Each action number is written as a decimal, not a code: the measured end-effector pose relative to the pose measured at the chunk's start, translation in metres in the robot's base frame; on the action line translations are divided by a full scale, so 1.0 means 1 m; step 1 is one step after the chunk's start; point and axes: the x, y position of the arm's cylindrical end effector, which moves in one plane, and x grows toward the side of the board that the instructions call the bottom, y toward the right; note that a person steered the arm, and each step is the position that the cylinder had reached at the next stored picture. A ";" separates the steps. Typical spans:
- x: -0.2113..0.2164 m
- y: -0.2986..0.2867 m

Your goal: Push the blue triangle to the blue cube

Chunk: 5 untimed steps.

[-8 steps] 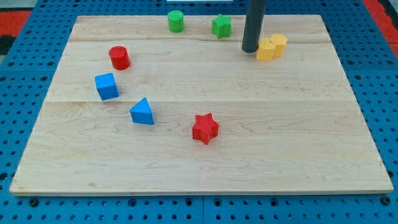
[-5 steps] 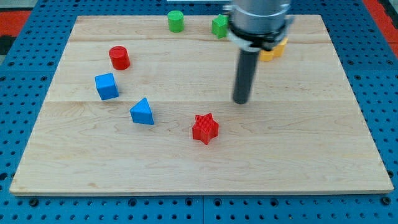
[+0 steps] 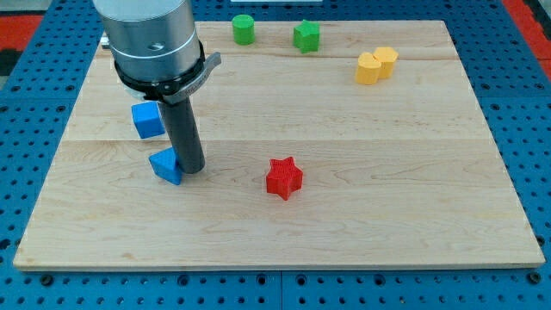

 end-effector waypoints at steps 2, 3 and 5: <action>0.026 0.002; 0.013 -0.025; -0.016 -0.083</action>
